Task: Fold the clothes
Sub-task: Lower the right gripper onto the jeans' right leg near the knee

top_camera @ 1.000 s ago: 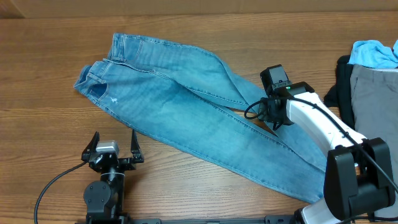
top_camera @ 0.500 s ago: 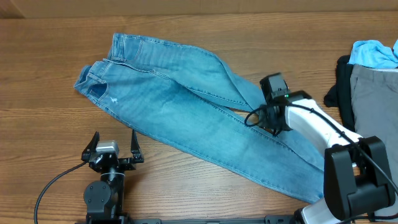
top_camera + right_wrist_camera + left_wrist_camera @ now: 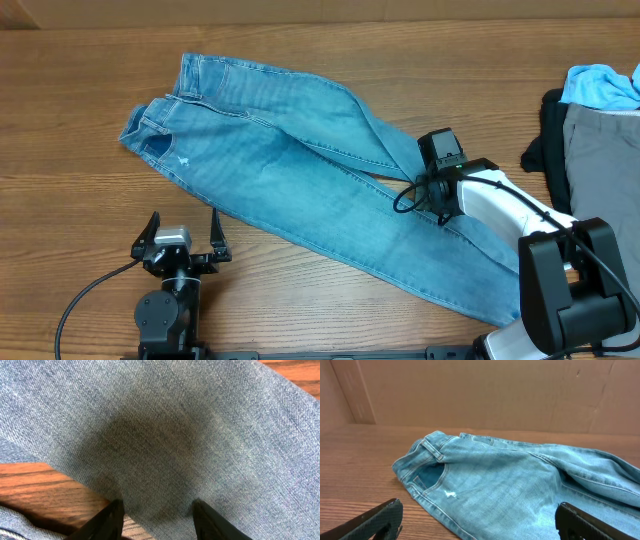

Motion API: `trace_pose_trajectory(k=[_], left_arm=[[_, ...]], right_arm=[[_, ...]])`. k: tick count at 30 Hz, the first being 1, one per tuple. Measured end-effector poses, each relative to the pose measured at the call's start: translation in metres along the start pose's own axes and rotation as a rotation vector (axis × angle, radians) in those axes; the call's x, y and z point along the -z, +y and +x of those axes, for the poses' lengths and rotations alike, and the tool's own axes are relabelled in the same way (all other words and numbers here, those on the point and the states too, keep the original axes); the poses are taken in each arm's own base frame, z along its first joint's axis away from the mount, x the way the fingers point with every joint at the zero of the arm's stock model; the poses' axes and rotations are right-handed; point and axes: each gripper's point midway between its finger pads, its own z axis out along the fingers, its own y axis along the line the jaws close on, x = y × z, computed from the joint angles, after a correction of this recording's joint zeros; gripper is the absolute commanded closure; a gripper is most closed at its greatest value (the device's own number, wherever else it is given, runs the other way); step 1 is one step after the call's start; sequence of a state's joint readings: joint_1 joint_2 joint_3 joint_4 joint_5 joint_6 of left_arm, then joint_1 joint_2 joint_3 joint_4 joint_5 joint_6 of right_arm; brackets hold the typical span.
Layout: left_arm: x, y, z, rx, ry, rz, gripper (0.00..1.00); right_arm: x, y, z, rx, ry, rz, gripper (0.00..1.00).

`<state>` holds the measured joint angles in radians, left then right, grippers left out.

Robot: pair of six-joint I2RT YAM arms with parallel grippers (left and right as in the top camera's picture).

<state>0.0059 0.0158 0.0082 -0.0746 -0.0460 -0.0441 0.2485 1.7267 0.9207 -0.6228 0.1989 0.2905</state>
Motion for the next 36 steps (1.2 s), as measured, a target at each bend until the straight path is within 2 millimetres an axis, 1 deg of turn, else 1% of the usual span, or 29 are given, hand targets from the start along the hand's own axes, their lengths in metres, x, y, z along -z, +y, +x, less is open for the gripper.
trace_pose_trajectory(k=[2, 4, 5, 6, 7, 14, 19, 21, 22, 23, 26, 27, 29, 33, 36], left_arm=[[0.0, 0.0, 0.0, 0.0, 0.0, 0.0, 0.0], [0.0, 0.0, 0.0, 0.0, 0.0, 0.0, 0.0], [0.0, 0.0, 0.0, 0.0, 0.0, 0.0, 0.0], [0.0, 0.0, 0.0, 0.0, 0.0, 0.0, 0.0], [0.0, 0.0, 0.0, 0.0, 0.0, 0.0, 0.0], [0.0, 0.0, 0.0, 0.0, 0.0, 0.0, 0.0], [0.0, 0.0, 0.0, 0.0, 0.0, 0.0, 0.0], [0.0, 0.0, 0.0, 0.0, 0.0, 0.0, 0.0], [0.0, 0.0, 0.0, 0.0, 0.0, 0.0, 0.0], [0.0, 0.0, 0.0, 0.0, 0.0, 0.0, 0.0], [0.0, 0.0, 0.0, 0.0, 0.0, 0.0, 0.0], [0.0, 0.0, 0.0, 0.0, 0.0, 0.0, 0.0], [0.0, 0.0, 0.0, 0.0, 0.0, 0.0, 0.0], [0.0, 0.0, 0.0, 0.0, 0.0, 0.0, 0.0], [0.0, 0.0, 0.0, 0.0, 0.0, 0.0, 0.0]], right_arm=[[0.001, -0.002, 0.005, 0.005, 0.02, 0.008, 0.51], [0.002, -0.004, 0.009, 0.008, 0.035, 0.014, 0.47], [0.002, -0.004, 0.01, 0.009, 0.04, 0.016, 0.35], [0.003, -0.006, 0.013, 0.013, 0.051, 0.021, 0.27], [0.003, -0.007, 0.015, 0.012, 0.057, 0.025, 0.25], [0.005, -0.01, 0.016, 0.015, 0.062, 0.04, 0.26], [0.005, -0.01, 0.016, 0.014, 0.062, 0.039, 0.36], [0.005, -0.01, 0.017, 0.014, 0.067, 0.039, 0.49], [0.005, -0.01, 0.018, 0.011, 0.07, 0.038, 0.59], [0.005, -0.01, 0.019, 0.006, 0.075, 0.038, 0.63], [0.005, -0.01, 0.021, 0.008, 0.079, 0.04, 0.69], [0.005, -0.01, 0.021, 0.006, 0.078, 0.04, 0.76], [0.004, -0.01, 0.02, 0.001, 0.072, 0.037, 0.96], [0.004, -0.012, 0.02, 0.0, 0.071, 0.048, 0.96], [0.008, -0.02, 0.027, 0.012, 0.109, 0.093, 0.96]])
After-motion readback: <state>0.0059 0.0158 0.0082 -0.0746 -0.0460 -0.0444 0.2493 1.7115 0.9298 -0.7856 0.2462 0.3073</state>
